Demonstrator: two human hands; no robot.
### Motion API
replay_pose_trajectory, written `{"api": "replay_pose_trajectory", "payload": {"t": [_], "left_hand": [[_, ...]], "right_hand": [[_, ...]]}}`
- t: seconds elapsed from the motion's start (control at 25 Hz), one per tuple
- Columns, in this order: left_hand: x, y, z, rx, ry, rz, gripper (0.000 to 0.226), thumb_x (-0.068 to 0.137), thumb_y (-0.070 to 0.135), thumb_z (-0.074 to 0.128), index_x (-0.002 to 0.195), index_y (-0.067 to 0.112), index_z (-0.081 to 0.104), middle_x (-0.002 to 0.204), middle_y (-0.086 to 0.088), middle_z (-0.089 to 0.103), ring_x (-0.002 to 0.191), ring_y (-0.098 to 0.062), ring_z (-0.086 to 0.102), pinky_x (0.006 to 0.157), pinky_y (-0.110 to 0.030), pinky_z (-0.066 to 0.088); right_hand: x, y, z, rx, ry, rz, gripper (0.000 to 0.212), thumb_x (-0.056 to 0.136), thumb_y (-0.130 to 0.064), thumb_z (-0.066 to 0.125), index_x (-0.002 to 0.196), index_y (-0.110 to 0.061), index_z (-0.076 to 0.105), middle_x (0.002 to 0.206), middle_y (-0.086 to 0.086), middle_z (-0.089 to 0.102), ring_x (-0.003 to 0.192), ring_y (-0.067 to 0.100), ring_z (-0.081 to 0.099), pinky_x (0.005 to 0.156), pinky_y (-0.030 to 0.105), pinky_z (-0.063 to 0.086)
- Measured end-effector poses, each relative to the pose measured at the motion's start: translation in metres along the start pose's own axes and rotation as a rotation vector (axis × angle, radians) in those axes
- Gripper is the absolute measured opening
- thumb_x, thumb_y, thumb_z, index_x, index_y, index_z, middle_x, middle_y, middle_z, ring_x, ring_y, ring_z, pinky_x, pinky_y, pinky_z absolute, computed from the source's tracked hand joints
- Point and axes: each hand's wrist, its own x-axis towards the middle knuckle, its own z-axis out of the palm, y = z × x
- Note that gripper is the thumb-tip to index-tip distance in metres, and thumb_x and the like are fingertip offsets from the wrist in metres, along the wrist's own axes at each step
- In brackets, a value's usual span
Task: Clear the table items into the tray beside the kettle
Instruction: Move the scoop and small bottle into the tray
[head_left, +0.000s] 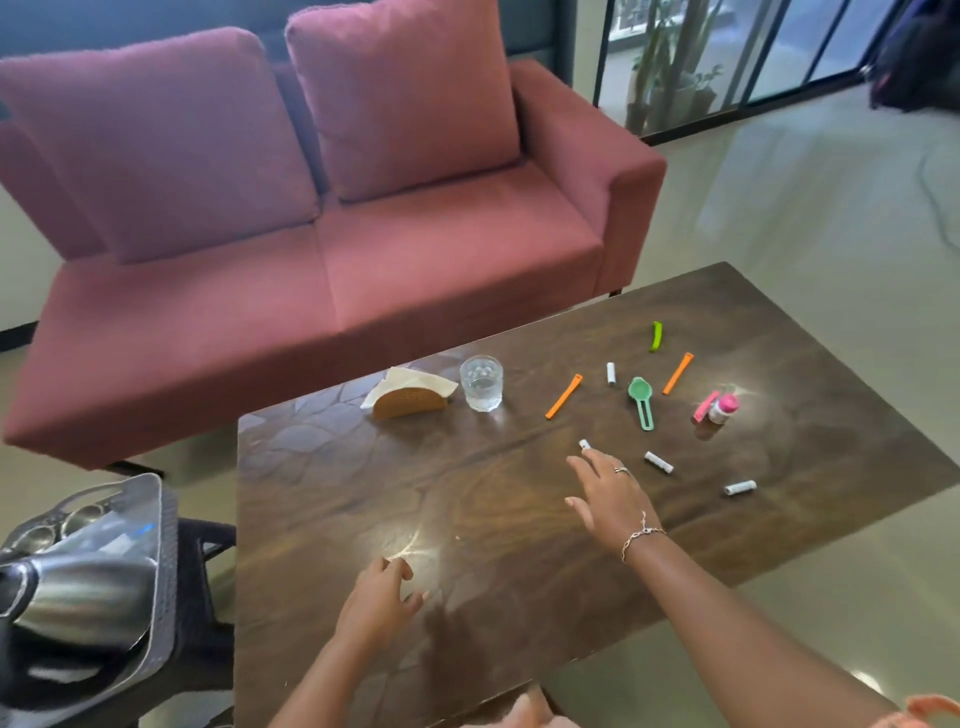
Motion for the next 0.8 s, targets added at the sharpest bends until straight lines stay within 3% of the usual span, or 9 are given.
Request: {"api": "replay_pose_trajectory", "payload": {"t": [0.2,0.4,0.6,0.8], "left_hand": [[0.018,0.015,-0.001,-0.03,-0.001,0.051,0.02,0.088,0.04,0.055,0.101,0.026,0.049,0.111,0.003,0.048,0.107,-0.015,0.052,0.088,-0.026,0.043],[0.058,0.054,-0.021,-0.025,0.02,0.199,0.033,0.088,0.037,0.056,0.112,0.015,0.054,0.116,-0.003,0.052,0.107,-0.019,0.053,0.087,-0.025,0.04],[0.08,0.092,-0.022,-0.058,-0.065,0.198,0.027,0.089,0.037,0.054,0.107,0.017,0.053,0.109,-0.001,0.05,0.106,-0.019,0.053,0.086,-0.027,0.04],[0.117,0.146,-0.011,-0.081,-0.13,0.144,0.028,0.089,0.033,0.056,0.107,0.012,0.055,0.115,-0.005,0.058,0.11,-0.02,0.053,0.086,-0.027,0.04]], "right_hand": [[-0.002,0.021,-0.007,0.07,-0.024,0.117,0.047,0.09,-0.032,0.053,0.134,-0.018,0.04,0.134,0.0,0.044,0.124,0.02,0.042,0.102,0.029,0.035],[-0.004,0.04,-0.005,0.224,-0.043,0.344,0.044,0.091,-0.029,0.053,0.132,-0.016,0.043,0.134,0.004,0.047,0.121,0.026,0.045,0.097,0.034,0.04],[-0.006,0.078,-0.002,0.213,-0.116,0.437,0.047,0.09,-0.03,0.054,0.134,-0.016,0.041,0.136,0.005,0.046,0.12,0.028,0.048,0.098,0.034,0.04],[0.028,0.155,-0.026,0.182,-0.091,0.529,0.045,0.089,-0.027,0.057,0.13,-0.014,0.045,0.13,0.01,0.05,0.116,0.034,0.051,0.095,0.037,0.041]]}}
